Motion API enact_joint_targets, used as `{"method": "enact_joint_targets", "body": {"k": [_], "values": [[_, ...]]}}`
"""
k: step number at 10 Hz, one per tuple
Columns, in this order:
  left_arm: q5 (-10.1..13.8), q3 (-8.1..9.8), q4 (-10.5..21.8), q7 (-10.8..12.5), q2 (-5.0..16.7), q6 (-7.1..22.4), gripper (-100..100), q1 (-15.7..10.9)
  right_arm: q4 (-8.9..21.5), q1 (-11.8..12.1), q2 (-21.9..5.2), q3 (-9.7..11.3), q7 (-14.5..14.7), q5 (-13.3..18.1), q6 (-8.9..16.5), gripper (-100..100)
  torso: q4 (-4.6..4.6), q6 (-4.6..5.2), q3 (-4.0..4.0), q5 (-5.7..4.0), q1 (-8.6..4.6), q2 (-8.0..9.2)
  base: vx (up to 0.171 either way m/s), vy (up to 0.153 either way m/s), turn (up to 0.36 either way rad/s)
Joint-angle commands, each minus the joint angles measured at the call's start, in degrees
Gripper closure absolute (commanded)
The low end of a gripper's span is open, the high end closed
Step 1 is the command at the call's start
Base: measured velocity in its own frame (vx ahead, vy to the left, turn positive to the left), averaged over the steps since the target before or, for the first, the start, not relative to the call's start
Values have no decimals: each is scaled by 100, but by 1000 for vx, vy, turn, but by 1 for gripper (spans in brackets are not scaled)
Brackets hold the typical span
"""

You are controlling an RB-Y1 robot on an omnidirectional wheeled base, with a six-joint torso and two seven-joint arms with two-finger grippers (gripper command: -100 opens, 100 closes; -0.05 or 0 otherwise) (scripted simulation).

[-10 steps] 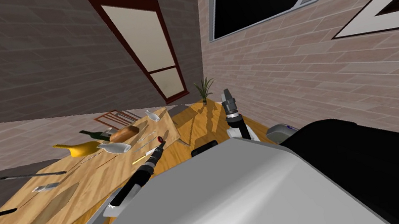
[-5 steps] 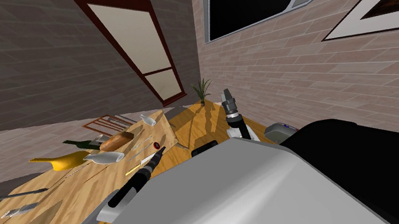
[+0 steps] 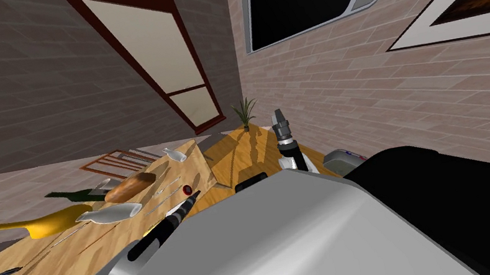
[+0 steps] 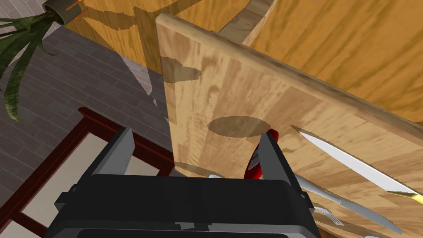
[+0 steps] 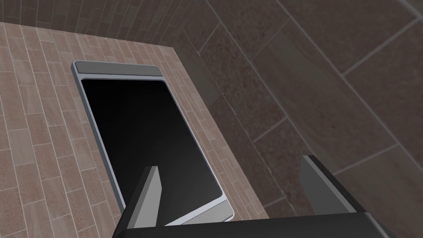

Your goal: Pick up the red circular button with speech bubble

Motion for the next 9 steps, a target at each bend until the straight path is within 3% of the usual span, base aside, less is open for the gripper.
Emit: {"method": "enact_joint_targets", "body": {"k": [1,3,4,9], "values": [[88,-177,132,-23,286,150,-100,-15,0,0,0,0,0,0,0,0,0,0,0,0,0,0,127,-5,-141],[202,-431,344,-54,625,292,-100,-52,0,1,0,0,0,0,0,0,-3,1,-9,-1,-3,-17,153,4,-136],[202,-431,344,-54,647,292,-100,-52,0,1,0,0,0,0,0,0,-4,0,-12,1,1,-20,104,21,-38],[431,-916,738,-127,1342,570,-100,-115,0,1,0,0,0,0,0,0,-1,-2,-3,1,2,-5,102,19,-94]]}}
